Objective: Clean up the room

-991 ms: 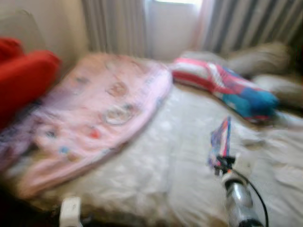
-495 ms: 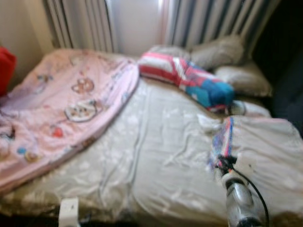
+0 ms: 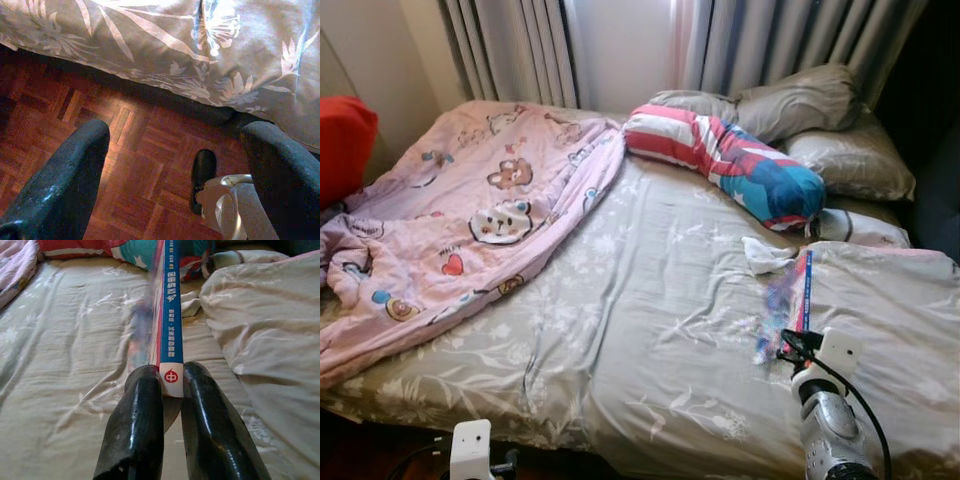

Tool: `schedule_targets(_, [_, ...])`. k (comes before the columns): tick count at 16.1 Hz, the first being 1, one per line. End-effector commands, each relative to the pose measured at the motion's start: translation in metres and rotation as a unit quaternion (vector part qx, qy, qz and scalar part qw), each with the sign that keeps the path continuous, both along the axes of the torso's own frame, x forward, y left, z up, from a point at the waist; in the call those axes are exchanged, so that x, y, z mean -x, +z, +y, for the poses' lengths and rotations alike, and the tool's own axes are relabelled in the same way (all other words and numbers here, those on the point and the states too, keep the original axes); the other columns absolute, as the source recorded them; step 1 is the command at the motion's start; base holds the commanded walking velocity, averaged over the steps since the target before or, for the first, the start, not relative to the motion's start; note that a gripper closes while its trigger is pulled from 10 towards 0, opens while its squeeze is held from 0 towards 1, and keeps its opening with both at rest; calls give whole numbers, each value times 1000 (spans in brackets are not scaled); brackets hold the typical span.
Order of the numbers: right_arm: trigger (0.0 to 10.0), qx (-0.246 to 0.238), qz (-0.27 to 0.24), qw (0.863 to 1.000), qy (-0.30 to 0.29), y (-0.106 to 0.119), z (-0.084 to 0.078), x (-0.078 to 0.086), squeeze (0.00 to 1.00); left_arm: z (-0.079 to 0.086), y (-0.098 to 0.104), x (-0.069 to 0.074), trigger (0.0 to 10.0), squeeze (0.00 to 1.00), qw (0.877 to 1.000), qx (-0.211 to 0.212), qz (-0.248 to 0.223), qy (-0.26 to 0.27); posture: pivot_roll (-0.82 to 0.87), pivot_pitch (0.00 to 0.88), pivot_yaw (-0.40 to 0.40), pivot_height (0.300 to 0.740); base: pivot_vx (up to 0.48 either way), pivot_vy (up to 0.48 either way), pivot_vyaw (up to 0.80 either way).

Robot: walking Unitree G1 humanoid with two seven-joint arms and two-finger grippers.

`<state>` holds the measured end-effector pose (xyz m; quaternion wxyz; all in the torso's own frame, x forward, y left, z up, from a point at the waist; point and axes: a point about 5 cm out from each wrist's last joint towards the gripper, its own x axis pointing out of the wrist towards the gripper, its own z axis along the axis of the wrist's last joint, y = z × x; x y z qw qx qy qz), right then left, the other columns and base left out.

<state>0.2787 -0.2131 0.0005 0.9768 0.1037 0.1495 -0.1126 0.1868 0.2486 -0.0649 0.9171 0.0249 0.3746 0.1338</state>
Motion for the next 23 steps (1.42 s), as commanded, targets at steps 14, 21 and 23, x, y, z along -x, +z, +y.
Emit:
schedule_targets(14, [10000,13,-27,999,13,12,2,-11,0,1,0,1,10000,0,1000,-9,3,-1,140,52,-51,740,0,-110,0])
schedule_targets(21, [10000,23,-26,999,16,12,-2,-10,0,5,1,2,10000,0,1000,-13,1,8,147,42,-49,740,0,-37,0])
schedule_targets(23, [10000,23,-26,999,17,12,-1,-10,0,5,1,2,10000,0,1000,-12,1,7,148,36,-49,740,0,0,0])
